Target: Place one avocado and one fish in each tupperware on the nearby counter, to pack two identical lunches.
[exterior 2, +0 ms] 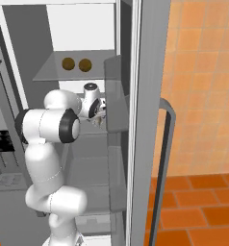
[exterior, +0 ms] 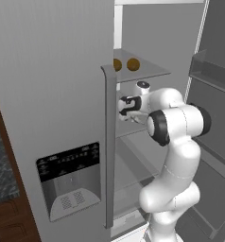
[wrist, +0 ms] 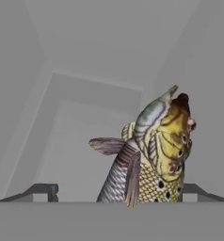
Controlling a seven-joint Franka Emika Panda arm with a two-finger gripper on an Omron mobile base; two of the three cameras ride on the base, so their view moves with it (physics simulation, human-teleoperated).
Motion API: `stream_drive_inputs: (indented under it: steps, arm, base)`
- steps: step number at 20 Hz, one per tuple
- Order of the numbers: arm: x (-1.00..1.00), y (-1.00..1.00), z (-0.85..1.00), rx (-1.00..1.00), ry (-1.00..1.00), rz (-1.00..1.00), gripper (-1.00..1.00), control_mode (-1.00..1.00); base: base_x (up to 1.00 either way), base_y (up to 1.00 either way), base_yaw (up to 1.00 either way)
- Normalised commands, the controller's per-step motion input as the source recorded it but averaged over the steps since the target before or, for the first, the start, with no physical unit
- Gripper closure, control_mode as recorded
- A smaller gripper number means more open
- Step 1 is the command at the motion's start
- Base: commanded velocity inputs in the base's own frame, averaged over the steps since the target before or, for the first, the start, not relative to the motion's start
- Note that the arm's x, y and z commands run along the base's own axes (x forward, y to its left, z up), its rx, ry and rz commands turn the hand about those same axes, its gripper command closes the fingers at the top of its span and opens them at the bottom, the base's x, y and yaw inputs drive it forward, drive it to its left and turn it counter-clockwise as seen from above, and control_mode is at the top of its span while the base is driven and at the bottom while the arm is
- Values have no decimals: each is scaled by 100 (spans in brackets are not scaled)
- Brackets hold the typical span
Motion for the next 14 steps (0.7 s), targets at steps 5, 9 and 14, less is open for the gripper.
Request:
stream_drive_inputs:
  steps: [5,9,14]
  arm:
    - [-25,0,-56,1,1,0,-100,-100]
    - [-23,0,-41,2,7,0,100,-100]
    - [-21,0,-5,0,3,0,100,-100]
  base:
    - [0,0,0]
    - [0,0,0]
    - [0,0,0]
